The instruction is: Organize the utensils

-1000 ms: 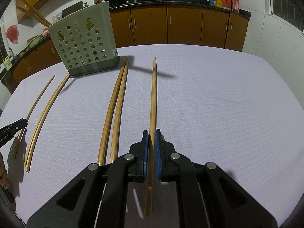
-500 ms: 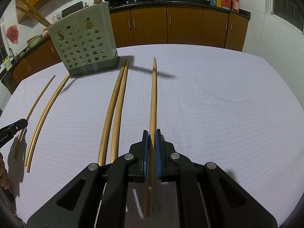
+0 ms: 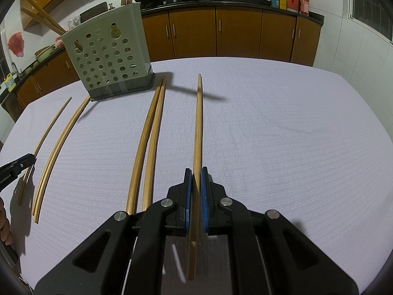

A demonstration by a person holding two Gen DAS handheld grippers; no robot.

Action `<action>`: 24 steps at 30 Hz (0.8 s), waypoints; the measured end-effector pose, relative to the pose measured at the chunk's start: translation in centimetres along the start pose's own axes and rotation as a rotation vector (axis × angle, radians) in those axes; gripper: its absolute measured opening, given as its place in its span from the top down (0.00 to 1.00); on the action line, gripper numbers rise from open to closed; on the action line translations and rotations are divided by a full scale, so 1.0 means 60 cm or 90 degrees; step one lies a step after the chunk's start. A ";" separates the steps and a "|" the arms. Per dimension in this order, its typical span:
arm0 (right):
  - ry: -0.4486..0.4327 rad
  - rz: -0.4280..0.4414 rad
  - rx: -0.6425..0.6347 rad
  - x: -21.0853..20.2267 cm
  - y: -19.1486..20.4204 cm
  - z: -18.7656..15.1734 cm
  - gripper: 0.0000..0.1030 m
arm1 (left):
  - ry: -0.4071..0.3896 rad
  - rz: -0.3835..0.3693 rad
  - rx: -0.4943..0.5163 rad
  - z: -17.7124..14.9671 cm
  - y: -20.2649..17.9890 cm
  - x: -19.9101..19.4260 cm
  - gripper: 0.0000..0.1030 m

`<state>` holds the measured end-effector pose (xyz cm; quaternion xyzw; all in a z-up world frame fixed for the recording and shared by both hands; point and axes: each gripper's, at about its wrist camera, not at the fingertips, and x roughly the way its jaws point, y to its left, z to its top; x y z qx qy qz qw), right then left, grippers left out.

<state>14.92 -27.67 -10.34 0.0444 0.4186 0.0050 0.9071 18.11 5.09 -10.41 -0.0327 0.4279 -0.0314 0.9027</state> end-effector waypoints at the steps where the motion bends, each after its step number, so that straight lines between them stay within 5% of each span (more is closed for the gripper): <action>1: 0.000 0.000 0.000 0.000 0.000 0.000 0.92 | 0.000 0.000 0.000 0.000 0.000 0.000 0.87; 20: -0.003 0.011 0.014 -0.008 -0.008 -0.003 0.93 | 0.004 0.023 0.047 -0.008 -0.011 -0.008 0.92; 24: -0.058 0.015 0.019 -0.045 -0.013 0.012 0.93 | -0.026 0.016 0.043 0.003 -0.003 -0.035 0.92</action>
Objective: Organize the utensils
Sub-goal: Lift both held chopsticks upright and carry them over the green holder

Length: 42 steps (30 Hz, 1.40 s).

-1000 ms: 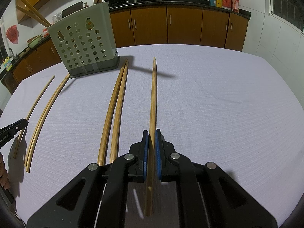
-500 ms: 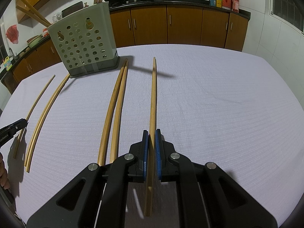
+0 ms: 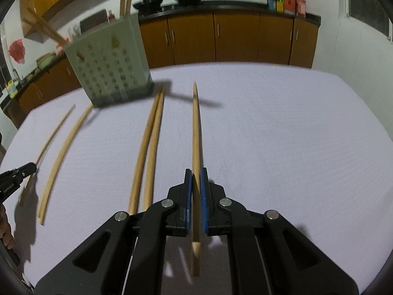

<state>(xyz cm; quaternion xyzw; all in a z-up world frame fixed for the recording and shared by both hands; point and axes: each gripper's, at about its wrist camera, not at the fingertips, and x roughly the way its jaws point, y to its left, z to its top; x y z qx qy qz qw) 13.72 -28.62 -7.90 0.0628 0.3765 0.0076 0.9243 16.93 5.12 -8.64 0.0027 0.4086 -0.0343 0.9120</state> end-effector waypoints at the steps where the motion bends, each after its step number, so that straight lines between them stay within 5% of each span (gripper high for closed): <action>1: -0.015 0.000 0.002 -0.010 -0.001 0.007 0.93 | -0.013 -0.001 -0.002 0.006 0.003 -0.011 0.92; 11: -0.157 0.006 0.003 -0.100 0.006 0.083 0.93 | -0.159 -0.024 -0.008 0.095 0.008 -0.129 0.93; 26: -0.291 0.055 -0.003 -0.194 0.033 0.174 0.93 | -0.246 -0.113 0.044 0.181 -0.033 -0.231 0.93; 33: -0.412 0.118 0.003 -0.262 0.068 0.240 0.93 | -0.302 -0.157 0.075 0.233 -0.091 -0.283 0.93; 42: -0.475 0.134 0.021 -0.211 0.107 0.292 0.93 | -0.357 -0.144 0.063 0.311 -0.131 -0.261 0.93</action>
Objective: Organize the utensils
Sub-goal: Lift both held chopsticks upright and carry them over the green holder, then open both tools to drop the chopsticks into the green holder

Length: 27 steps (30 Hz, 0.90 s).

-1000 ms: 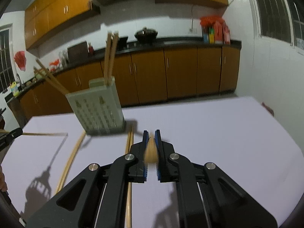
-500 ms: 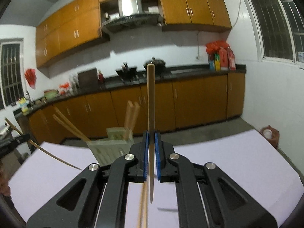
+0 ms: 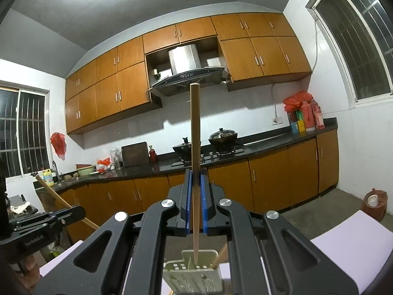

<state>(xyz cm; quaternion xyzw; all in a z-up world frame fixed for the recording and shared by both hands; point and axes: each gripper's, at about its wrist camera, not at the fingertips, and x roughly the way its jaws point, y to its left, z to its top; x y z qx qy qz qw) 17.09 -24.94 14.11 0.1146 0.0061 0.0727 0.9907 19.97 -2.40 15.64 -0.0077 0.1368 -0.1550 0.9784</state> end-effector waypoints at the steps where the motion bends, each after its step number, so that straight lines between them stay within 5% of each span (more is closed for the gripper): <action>1: 0.002 -0.004 -0.003 0.006 0.000 -0.006 0.93 | 0.006 0.003 0.002 -0.004 0.000 0.015 0.93; 12: 0.118 -0.016 -0.024 0.073 0.001 -0.104 0.92 | 0.069 -0.008 -0.030 -0.078 0.028 0.106 0.93; 14: 0.126 -0.010 -0.024 0.071 0.003 -0.101 0.85 | 0.068 -0.009 -0.033 -0.079 0.030 0.106 0.90; 16: 0.121 -0.013 -0.025 0.063 0.004 -0.096 0.64 | 0.065 -0.009 -0.036 -0.079 0.032 0.101 0.86; 27: 0.081 -0.017 -0.023 -0.028 -0.006 -0.029 0.64 | 0.009 -0.006 -0.065 -0.057 0.043 0.017 0.73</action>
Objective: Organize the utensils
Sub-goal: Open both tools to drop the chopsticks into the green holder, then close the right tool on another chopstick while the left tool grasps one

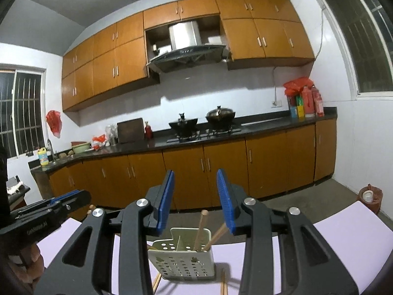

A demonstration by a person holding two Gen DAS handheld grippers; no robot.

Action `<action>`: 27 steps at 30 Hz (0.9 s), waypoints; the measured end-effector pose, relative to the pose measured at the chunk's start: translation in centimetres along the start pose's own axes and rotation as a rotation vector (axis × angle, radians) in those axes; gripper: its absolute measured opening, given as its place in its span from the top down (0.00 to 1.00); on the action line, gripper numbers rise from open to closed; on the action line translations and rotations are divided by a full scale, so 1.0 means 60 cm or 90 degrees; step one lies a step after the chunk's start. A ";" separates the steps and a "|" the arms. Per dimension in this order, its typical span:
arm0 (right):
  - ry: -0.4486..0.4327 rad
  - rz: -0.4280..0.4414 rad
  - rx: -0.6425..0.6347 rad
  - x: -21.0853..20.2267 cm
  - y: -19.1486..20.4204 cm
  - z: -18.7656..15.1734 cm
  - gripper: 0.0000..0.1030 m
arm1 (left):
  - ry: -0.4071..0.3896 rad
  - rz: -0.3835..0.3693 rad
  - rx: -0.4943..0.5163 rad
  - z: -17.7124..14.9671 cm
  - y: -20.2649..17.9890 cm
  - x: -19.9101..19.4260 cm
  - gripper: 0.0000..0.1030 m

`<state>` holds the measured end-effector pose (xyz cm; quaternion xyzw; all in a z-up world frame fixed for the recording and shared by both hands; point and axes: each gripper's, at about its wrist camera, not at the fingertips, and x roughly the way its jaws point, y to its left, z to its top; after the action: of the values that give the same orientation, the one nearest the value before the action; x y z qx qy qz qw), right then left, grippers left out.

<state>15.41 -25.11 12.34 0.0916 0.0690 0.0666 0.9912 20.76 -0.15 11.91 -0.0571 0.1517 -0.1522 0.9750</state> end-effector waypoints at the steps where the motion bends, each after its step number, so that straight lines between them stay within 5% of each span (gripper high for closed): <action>1: 0.004 -0.006 0.003 -0.016 -0.008 -0.003 0.64 | -0.005 0.006 -0.006 -0.003 0.005 -0.019 0.72; 7: 0.142 -0.056 0.019 -0.030 -0.070 -0.096 0.64 | 0.036 0.064 -0.003 -0.080 0.036 -0.070 0.68; 11: 0.338 -0.037 0.036 0.014 -0.098 -0.232 0.75 | 0.160 0.098 -0.017 -0.189 0.073 -0.033 0.69; 14: 0.431 -0.012 0.033 0.034 -0.091 -0.304 0.84 | 0.231 0.094 -0.040 -0.253 0.090 -0.007 0.74; 20: 0.481 -0.025 0.003 0.052 -0.080 -0.353 0.88 | 0.290 0.063 -0.051 -0.318 0.088 0.012 0.76; 27: 0.461 -0.115 0.023 0.050 -0.124 -0.349 0.93 | 0.326 0.030 -0.031 -0.337 0.059 0.035 0.81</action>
<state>16.11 -28.35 -9.85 0.0730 0.4243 0.0056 0.9025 17.34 1.24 -8.42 -0.0365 0.3986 -0.1354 0.9063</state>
